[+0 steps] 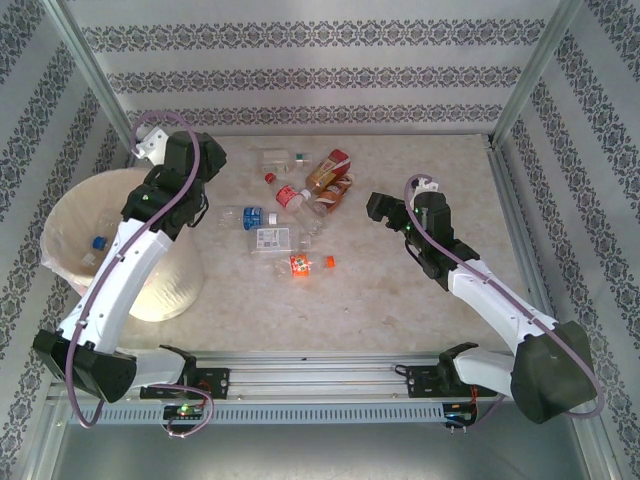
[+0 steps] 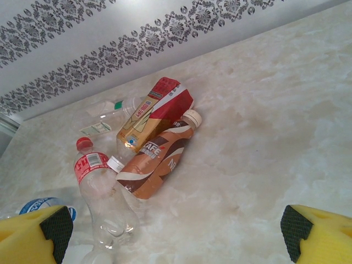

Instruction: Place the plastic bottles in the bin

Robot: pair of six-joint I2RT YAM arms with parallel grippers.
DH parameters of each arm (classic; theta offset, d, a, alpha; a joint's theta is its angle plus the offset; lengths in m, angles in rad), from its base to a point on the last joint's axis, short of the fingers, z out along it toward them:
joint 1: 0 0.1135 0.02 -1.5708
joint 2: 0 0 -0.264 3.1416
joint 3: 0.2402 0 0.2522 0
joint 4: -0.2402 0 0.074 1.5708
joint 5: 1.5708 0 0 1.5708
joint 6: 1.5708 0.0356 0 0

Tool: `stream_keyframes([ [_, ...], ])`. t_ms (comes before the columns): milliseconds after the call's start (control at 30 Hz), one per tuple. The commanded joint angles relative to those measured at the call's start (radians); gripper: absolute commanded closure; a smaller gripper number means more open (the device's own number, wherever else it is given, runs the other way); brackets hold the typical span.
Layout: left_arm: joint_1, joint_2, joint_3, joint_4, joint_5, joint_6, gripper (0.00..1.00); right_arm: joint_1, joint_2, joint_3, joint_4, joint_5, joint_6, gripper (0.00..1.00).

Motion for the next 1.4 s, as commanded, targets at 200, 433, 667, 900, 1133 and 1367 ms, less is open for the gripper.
stream_keyframes([
  [200,-0.067,0.047,0.14,0.0,0.144,0.1,0.0,-0.014,-0.003,0.018,-0.003,-0.01,0.002,0.02],
  [433,-0.139,0.278,0.139,0.036,0.244,-0.086,0.01,-0.016,0.0,0.015,-0.007,-0.019,0.007,0.02],
  [667,-0.132,0.456,0.069,0.062,0.176,-0.317,0.0,-0.017,-0.028,0.006,-0.027,-0.024,-0.028,0.02],
  [900,-0.079,0.536,0.016,0.021,0.139,-0.491,0.0,-0.018,-0.056,-0.002,-0.058,-0.027,-0.066,0.02],
  [1133,-0.038,0.596,-0.006,0.007,0.127,-0.583,0.0,-0.017,-0.068,-0.005,-0.068,-0.026,-0.081,0.02],
  [1367,-0.015,0.689,0.022,-0.016,0.084,-0.633,0.0,-0.018,-0.069,0.01,-0.099,-0.041,-0.093,0.02],
])
